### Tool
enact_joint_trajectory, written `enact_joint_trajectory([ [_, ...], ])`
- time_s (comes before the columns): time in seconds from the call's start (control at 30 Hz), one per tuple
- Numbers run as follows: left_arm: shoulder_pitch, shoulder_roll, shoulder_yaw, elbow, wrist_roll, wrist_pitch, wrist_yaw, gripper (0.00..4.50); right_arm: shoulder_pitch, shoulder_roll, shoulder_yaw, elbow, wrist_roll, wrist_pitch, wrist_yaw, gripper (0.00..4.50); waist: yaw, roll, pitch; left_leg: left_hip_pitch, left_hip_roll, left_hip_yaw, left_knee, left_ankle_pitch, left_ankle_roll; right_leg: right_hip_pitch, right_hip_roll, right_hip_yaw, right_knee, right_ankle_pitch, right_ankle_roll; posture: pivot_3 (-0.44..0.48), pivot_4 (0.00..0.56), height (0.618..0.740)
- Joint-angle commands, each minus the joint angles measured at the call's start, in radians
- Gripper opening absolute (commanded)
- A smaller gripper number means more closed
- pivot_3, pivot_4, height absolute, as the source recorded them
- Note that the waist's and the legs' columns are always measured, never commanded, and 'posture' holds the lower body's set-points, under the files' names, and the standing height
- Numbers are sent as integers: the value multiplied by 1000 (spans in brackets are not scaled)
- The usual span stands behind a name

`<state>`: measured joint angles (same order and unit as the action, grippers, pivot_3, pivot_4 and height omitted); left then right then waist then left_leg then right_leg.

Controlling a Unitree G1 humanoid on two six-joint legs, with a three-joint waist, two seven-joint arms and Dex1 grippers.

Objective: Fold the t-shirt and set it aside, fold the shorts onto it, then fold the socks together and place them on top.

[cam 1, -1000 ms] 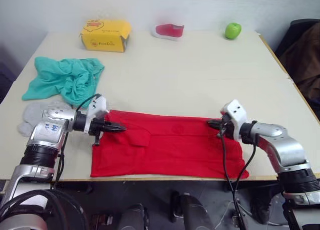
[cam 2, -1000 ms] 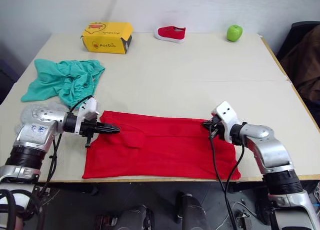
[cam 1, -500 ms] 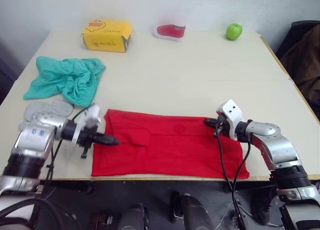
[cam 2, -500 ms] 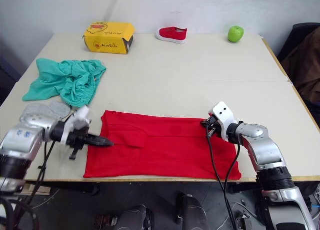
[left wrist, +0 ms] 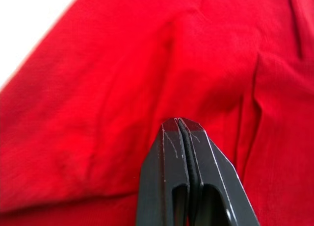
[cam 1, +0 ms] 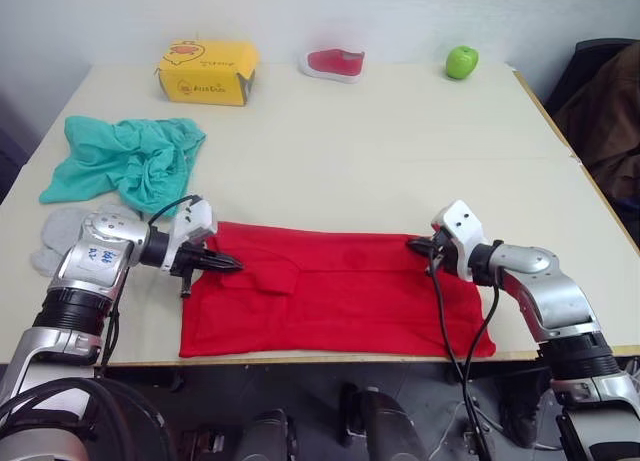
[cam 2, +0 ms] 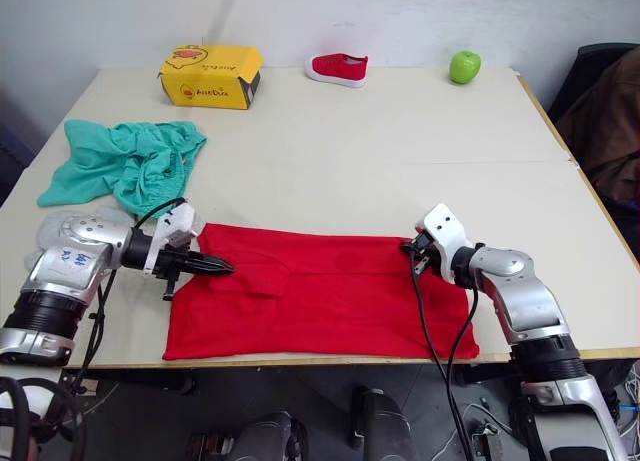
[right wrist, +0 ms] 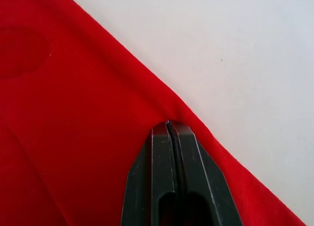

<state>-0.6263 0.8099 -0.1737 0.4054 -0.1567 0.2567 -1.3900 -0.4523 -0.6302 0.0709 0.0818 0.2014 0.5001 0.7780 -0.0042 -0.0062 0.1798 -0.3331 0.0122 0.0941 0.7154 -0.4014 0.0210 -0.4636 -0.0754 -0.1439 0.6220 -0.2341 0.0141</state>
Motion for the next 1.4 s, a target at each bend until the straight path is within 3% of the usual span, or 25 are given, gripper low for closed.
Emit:
enact_joint_trajectory([
  [0.03, 21, 35, 9, -56, -29, 31, -69, 26, 14, -1, 5, 9, -15, 5, 1, 0, 1, 0, 0, 0, 0, 0, 0, 0, 0, 0, 0, 0, 0, 0, 0, 0, 150, 740],
  [0.23, 71, 72, 33, -143, -90, 114, -130, 26, 18, 7, 4, 14, -17, 2, -2, 0, 0, 0, 0, 0, 0, 0, 0, 0, 0, 0, 0, 0, 0, 0, 0, 0, 150, 740],
  [0.47, -106, 6, 127, -21, -156, 266, -6, 26, 21, 14, 4, 14, -17, 5, -3, 0, 2, -1, -1, -1, 0, -1, 1, 0, 0, 0, 0, 0, 0, 0, 0, 0, 150, 740],
  [0.67, -105, -13, 68, 57, -36, 133, 59, 26, 27, 15, 6, 13, -21, 3, -2, 0, -2, -1, -1, 1, 0, 0, -1, 0, 0, 0, 0, 0, 0, 0, 0, 0, 150, 740],
  [0.8, -81, 0, 14, 97, 33, 16, 38, 26, 26, 13, 4, 11, -23, 2, -1, 0, 1, -1, -1, 0, 0, 0, 0, 0, 0, 0, 0, 0, 0, 0, 0, 0, 150, 740],
  [1.03, -172, -44, 11, 348, 137, -195, 184, 26, 43, -1, -1, -5, -24, 5, 8, 0, 2, -1, -1, 1, 0, 0, 0, 0, 0, 1, -1, 0, 0, 0, 0, 0, 150, 740],
  [1.2, -247, -72, 25, 509, 169, -291, 274, 26, 62, -14, -3, -15, -26, 7, 13, 0, 3, -2, -2, 1, 0, 0, 0, 0, 0, 1, -1, 0, 1, 0, 0, 0, 150, 740],
  [1.4, -278, -80, 50, 562, 153, -317, 267, 26, 75, -25, -17, -18, -29, -2, 10, 0, 3, -2, -2, 2, 0, 0, 0, 0, 0, 1, -1, -1, 1, 0, 0, 0, 150, 740],
])
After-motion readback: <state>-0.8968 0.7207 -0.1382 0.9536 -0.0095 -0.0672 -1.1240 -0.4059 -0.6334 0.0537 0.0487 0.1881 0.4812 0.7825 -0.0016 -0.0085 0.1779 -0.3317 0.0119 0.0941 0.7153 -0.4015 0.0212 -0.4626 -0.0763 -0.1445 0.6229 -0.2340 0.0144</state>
